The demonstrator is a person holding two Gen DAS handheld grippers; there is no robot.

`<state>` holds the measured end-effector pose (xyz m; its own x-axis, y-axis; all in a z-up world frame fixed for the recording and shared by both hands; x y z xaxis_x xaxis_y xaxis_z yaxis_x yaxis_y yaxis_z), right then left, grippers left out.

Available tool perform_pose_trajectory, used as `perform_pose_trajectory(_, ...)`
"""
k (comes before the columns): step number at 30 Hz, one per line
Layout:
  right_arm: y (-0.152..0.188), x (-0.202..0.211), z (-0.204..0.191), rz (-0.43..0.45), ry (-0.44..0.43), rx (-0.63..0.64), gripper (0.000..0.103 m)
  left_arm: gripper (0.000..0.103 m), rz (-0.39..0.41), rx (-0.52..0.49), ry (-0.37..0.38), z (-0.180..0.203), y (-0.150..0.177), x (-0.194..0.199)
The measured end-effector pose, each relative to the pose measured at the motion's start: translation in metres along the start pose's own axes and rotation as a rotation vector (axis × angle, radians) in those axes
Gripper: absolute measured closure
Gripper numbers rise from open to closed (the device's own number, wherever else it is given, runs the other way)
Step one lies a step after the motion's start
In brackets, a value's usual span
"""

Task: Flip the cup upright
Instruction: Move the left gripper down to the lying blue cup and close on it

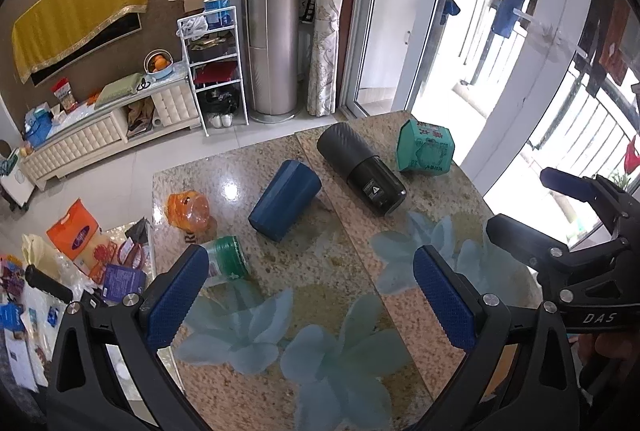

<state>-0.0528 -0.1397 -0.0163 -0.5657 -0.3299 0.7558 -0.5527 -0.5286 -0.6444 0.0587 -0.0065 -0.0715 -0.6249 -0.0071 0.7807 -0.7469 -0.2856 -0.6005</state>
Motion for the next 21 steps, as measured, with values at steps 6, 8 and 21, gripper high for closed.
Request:
perform_pose_trajectory(6, -0.001, -0.005, 0.005, -0.001, -0.026, -0.025, 0.0, 0.0, -0.03, -0.03, -0.028, -0.003, -0.009, -0.011)
perform_pose_trajectory(8, 0.0, -0.009, 0.007, -0.007, -0.038, -0.034, 0.0, 0.0, -0.042, -0.033, -0.035, -0.006, -0.013, -0.016)
perform_pose_trajectory(21, 0.006, -0.041, 0.027, -0.08, -0.095, -0.064, 0.0, 0.0, -0.143, -0.086, -0.119, -0.02, -0.049, -0.09)
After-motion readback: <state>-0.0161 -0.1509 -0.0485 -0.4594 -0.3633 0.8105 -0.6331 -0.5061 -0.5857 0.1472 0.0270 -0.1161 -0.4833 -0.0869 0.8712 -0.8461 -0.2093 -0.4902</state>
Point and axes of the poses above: each gripper's, at about its wrist camera, not at the fingertips, and x roughly against the way its jaws point, z to its right, y to its underside, the point moved 9 cm from there along -x, roughly the way its jaws point, and after that the axes turned 12 degrees about x, right-handed, at the moved point
